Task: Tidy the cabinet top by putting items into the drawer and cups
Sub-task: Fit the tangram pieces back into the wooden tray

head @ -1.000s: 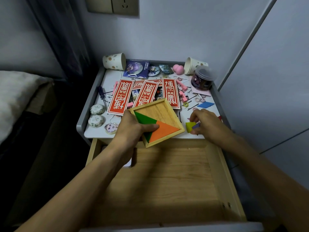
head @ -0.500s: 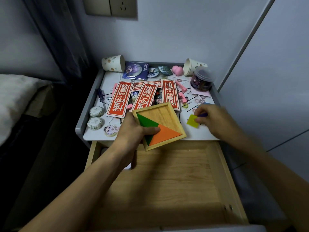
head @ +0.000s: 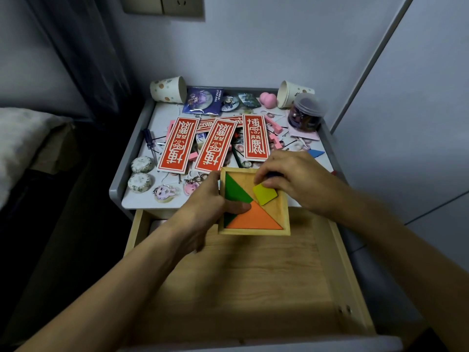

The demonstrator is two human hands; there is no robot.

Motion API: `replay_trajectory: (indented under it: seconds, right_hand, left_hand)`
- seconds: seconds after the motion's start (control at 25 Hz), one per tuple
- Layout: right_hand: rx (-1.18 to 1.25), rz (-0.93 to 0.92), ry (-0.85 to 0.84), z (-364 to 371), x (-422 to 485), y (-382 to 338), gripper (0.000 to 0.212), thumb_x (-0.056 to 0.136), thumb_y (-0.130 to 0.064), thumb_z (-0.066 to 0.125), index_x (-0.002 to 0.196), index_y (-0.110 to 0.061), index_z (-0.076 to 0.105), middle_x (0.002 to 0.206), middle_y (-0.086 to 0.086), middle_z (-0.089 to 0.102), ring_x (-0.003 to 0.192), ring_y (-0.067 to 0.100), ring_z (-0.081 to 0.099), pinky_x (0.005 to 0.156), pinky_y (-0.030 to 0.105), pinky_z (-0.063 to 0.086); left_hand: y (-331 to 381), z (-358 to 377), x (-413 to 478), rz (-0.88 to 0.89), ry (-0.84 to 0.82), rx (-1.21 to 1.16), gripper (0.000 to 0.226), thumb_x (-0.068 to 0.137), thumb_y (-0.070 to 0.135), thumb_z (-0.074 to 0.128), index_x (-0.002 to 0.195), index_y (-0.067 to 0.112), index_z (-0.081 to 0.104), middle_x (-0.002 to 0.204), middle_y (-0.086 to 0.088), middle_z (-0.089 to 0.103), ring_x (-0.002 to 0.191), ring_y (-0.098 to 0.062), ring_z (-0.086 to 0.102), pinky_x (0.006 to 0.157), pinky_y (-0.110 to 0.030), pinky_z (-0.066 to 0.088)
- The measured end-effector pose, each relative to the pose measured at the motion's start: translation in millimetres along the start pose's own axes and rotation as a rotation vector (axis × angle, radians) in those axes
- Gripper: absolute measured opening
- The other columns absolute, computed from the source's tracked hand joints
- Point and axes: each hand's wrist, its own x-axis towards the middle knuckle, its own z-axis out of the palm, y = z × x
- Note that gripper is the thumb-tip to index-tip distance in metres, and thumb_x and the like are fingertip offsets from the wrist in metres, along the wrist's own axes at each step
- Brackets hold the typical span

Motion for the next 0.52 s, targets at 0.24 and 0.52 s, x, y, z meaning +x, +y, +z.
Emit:
replay_trajectory:
  seconds: [0.24, 0.52]
  right_hand:
    - [0.162, 0.06, 0.174, -8, -7, -4, 0.023, 0.077, -0.01, 0.078, 0.096, -0.018, 0.07, 0.086, -0.014, 0.063, 0.078, -0.005, 0.058, 0.069, 0.004, 0.041]
    - [0.225, 0.074, 0.062, -5, -16, -7, 0.016, 0.068, -0.014, 0.086, 0.077, -0.02, 0.074, 0.07, -0.012, 0.068, 0.066, -0.001, 0.061, 0.061, 0.006, 0.042]
  left_hand:
    - [1, -3, 3, -0.046, -0.067, -0.062, 0.057, 0.074, -0.009, 0.072, 0.125, 0.012, 0.055, 0.111, -0.012, 0.072, 0.104, -0.032, 0.068, 0.096, -0.051, 0.051]
    - [2, -5, 3, -0.027, -0.042, -0.104, 0.051, 0.079, -0.012, 0.067, 0.124, 0.009, 0.056, 0.11, -0.012, 0.072, 0.104, -0.032, 0.068, 0.096, -0.051, 0.052]
